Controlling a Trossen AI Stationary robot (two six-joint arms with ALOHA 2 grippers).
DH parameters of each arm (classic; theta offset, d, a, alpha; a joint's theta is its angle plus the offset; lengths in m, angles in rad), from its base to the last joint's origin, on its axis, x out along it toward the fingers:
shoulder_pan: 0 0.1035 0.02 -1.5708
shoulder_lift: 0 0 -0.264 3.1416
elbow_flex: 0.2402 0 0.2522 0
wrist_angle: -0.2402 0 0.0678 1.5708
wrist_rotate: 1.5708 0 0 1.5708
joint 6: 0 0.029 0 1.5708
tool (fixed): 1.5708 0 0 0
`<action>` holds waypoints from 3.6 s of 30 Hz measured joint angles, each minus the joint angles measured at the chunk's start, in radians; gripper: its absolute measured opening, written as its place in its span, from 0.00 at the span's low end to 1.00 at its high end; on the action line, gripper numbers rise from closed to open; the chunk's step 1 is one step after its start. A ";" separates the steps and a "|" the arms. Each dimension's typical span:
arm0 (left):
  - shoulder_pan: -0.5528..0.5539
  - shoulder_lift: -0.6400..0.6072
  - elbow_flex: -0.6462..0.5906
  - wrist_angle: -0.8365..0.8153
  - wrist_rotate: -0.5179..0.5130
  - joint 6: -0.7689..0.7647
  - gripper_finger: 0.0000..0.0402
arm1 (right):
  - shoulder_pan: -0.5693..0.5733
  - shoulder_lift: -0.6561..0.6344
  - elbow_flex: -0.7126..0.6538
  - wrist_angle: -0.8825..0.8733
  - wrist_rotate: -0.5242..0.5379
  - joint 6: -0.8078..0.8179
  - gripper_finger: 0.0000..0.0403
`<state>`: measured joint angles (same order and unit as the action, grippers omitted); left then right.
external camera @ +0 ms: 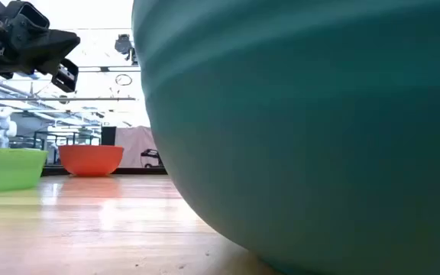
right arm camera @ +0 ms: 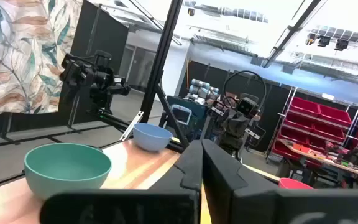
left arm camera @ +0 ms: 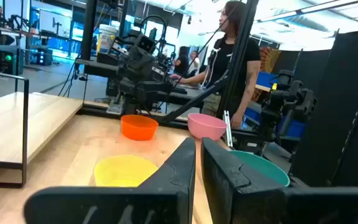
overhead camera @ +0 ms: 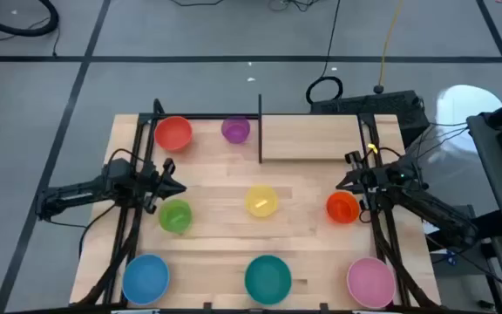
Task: Place and stack bowls onto a shelf
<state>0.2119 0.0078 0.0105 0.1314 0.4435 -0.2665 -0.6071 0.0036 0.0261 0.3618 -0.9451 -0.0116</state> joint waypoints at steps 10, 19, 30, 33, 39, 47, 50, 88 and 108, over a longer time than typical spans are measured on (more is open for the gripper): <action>0.000 0.000 0.000 0.000 0.000 0.000 0.08 | 0.000 0.000 0.000 0.000 0.000 0.000 0.00; 0.000 0.000 0.000 0.000 0.000 0.000 0.08 | 0.000 0.000 0.000 0.000 0.000 0.000 0.00; 0.000 0.000 0.000 0.000 0.000 0.000 0.08 | 0.000 0.000 0.000 0.000 0.000 0.000 0.00; 0.000 0.000 0.000 0.000 0.000 0.000 0.08 | 0.000 0.000 0.000 0.000 0.000 0.000 0.00; 0.000 0.000 0.000 0.000 0.000 0.000 0.08 | 0.000 0.000 0.000 0.000 0.000 0.000 0.00; 0.000 0.000 0.000 0.000 0.000 0.000 0.08 | 0.000 0.000 0.000 0.000 0.000 0.000 0.00; 0.000 0.000 0.000 0.000 0.000 0.000 0.08 | 0.000 0.000 0.000 0.000 0.000 0.000 0.00; 0.000 0.000 0.000 0.000 0.000 0.062 0.08 | 0.000 0.013 0.064 0.132 0.122 0.423 0.00; 0.000 0.000 0.000 0.000 -0.001 0.116 0.08 | -0.002 0.429 0.790 -1.014 0.422 -0.045 0.00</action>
<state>0.2119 0.0078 0.0105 0.1318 0.4426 -0.1509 -0.6090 0.4329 0.8161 -0.6522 -0.5233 -0.0570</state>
